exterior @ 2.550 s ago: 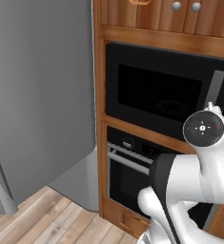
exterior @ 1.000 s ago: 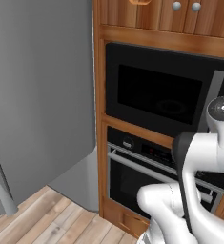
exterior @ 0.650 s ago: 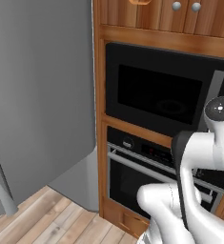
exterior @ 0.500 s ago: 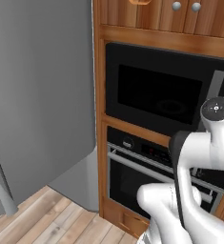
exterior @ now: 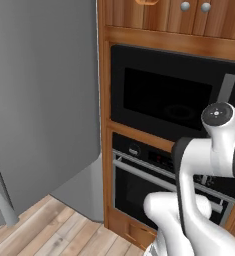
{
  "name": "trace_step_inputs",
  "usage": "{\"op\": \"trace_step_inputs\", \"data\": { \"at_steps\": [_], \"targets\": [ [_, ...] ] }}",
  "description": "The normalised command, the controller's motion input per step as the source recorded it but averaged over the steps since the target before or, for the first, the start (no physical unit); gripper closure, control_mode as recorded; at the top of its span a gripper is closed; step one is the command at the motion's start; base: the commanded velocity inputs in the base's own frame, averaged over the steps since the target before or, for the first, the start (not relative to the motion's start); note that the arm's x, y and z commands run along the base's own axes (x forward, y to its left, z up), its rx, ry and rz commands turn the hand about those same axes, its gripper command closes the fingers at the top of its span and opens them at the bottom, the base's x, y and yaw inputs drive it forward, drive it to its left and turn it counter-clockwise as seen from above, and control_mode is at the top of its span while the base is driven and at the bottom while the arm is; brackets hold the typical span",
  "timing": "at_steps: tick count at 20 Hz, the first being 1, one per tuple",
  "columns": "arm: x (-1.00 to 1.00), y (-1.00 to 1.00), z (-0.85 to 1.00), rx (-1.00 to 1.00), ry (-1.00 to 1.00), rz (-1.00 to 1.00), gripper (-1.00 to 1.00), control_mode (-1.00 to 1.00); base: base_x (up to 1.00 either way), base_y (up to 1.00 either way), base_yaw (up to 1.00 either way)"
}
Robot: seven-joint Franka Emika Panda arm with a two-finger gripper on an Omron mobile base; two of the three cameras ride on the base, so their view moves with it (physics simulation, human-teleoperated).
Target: Transport the shrimp from the fridge to the microwave and turn on the microwave.
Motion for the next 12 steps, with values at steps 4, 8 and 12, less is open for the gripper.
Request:
{"op": "trace_step_inputs", "data": {
  "at_steps": [4,8,12],
  "targets": [
    [-0.29,-0.21,-1.00,-0.21,-0.29,0.00,1.00,-1.00,0.00,0.00,0.00],
    [-0.42,-0.33,-1.00,-0.14,-0.29,0.01,1.00,-1.00,0.00,0.00,0.00],
    [-0.29,-0.07,-1.00,-0.19,-0.37,0.04,1.00,-1.00,0.00,0.00,0.00]
  ]
}}
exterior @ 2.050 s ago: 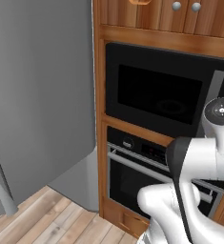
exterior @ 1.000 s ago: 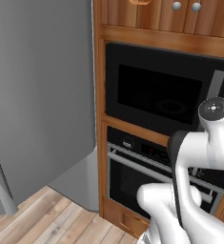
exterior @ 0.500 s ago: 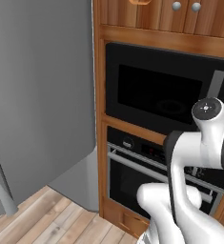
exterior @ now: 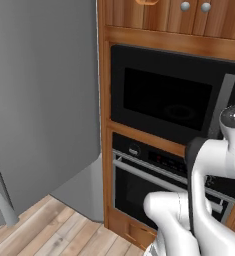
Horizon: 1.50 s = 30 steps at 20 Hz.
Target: Transport the shrimp from the fridge to the microwave and turn on the microwave.
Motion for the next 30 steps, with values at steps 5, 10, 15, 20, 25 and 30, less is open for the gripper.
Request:
{"op": "trace_step_inputs", "data": {
  "at_steps": [5,10,15,20,25,30],
  "targets": [
    [-0.01,0.00,-1.00,-0.24,-0.43,0.06,1.00,-1.00,0.00,0.00,0.00],
    [-0.29,0.00,-1.00,-0.20,-0.32,0.10,1.00,-1.00,0.00,0.00,0.00],
    [-0.44,0.08,-1.00,-0.17,-0.15,0.04,1.00,-1.00,0.00,0.00,0.00],
    [-0.15,0.29,-1.00,-0.23,-0.27,0.04,1.00,-1.00,0.00,0.00,0.00],
    [-0.09,0.10,-1.00,-0.14,-0.40,0.18,1.00,-1.00,0.00,0.00,0.00],
    [-0.27,0.00,-1.00,-0.17,-0.38,0.30,1.00,-1.00,0.00,0.00,0.00]
  ]
}}
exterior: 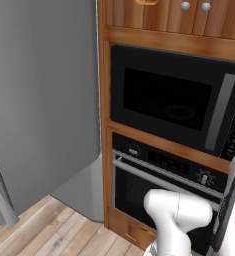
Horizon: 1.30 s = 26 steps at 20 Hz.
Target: Transport the shrimp from the fridge to the microwave and turn on the microwave.
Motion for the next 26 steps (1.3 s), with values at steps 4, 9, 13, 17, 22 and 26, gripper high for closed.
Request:
{"op": "trace_step_inputs", "data": {
  "at_steps": [4,9,13,17,22,26],
  "targets": [
    [-0.29,0.05,-0.96,-0.19,-0.35,0.26,1.00,-1.00,0.00,0.00,0.00],
    [-0.44,0.24,-0.82,-0.22,-0.46,0.20,1.00,-1.00,0.00,0.00,0.00],
    [-0.23,0.40,-0.45,-0.18,-0.42,0.14,1.00,-1.00,0.00,0.00,0.00],
    [-0.05,0.55,-0.17,-0.14,-0.30,0.09,1.00,-1.00,0.00,0.00,0.00],
    [0.00,0.17,0.00,-0.03,-0.25,0.12,1.00,-1.00,0.00,0.00,0.00],
    [0.10,0.00,0.00,0.00,-0.22,0.11,1.00,-1.00,0.00,0.00,0.00]
  ]
}}
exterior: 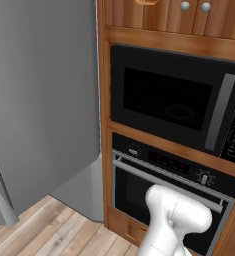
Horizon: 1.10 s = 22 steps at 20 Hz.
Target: Transport the shrimp from the fridge to the microwave and turn on the microwave.
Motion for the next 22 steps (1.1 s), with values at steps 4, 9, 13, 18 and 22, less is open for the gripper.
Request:
{"op": "trace_step_inputs", "data": {
  "at_steps": [4,9,13,18,22],
  "targets": [
    [0.40,0.00,0.00,0.00,-0.12,0.08,1.00,-1.00,0.00,0.00,0.00],
    [0.48,0.00,0.00,0.00,0.00,0.03,1.00,-1.00,0.00,0.00,0.00],
    [0.36,0.00,-0.10,0.00,-0.01,0.05,1.00,-1.00,0.00,0.00,0.00],
    [0.36,0.00,-0.02,0.00,-0.01,0.04,1.00,-1.00,0.00,0.00,0.00],
    [0.34,-0.02,0.00,0.00,-0.02,0.04,1.00,-1.00,0.00,0.00,0.00]
  ]
}}
